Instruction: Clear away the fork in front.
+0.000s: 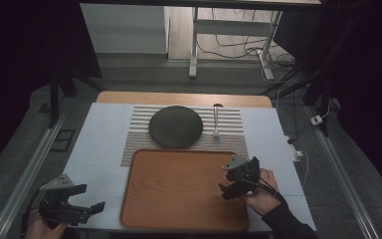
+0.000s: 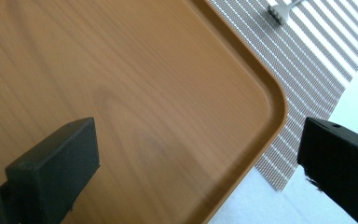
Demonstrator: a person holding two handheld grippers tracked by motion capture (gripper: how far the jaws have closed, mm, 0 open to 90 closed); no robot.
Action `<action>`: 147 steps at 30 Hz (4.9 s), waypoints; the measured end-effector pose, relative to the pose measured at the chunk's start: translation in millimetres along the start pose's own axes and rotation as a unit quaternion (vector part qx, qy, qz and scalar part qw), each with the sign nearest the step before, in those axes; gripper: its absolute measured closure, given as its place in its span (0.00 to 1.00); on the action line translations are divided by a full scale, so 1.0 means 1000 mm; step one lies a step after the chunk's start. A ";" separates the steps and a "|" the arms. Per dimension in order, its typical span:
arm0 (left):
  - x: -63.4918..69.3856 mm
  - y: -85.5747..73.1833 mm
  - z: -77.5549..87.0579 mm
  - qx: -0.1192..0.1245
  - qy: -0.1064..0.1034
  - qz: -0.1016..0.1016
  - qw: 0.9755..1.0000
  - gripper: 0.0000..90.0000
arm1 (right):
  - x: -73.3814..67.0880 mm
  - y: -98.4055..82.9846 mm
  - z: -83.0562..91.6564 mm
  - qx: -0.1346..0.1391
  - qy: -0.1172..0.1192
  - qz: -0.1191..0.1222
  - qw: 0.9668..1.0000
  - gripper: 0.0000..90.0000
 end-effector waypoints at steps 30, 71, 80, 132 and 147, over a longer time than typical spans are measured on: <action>-0.001 0.000 -0.001 -0.003 -0.001 0.002 1.000 0.01 | 0.013 0.033 -0.035 -0.034 -0.105 0.143 0.983 0.05; 0.000 0.000 -0.003 -0.012 -0.002 0.000 1.000 0.01 | 0.037 0.074 -0.126 -0.047 -0.186 0.278 0.941 0.49; -0.001 0.000 -0.003 -0.011 -0.003 0.002 1.000 0.01 | 0.036 0.075 -0.143 -0.051 -0.206 0.319 0.924 0.71; 0.004 0.001 -0.003 -0.014 0.004 -0.023 1.000 0.00 | 0.011 0.058 -0.041 -0.014 -0.121 0.295 0.948 0.99; 0.013 0.006 -0.009 -0.019 -0.003 -0.042 0.999 0.00 | -0.004 0.045 0.006 0.048 -0.018 0.195 0.980 0.99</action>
Point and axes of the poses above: each handheld gripper's, and its own axes: z roughly backward along the jaws, y roughly out of its top, x roughly to its right, the point moved 5 cm from there along -z, roughly forward along the jaws, and after that the axes turned 7 degrees about -y, right-handed, at the moved point
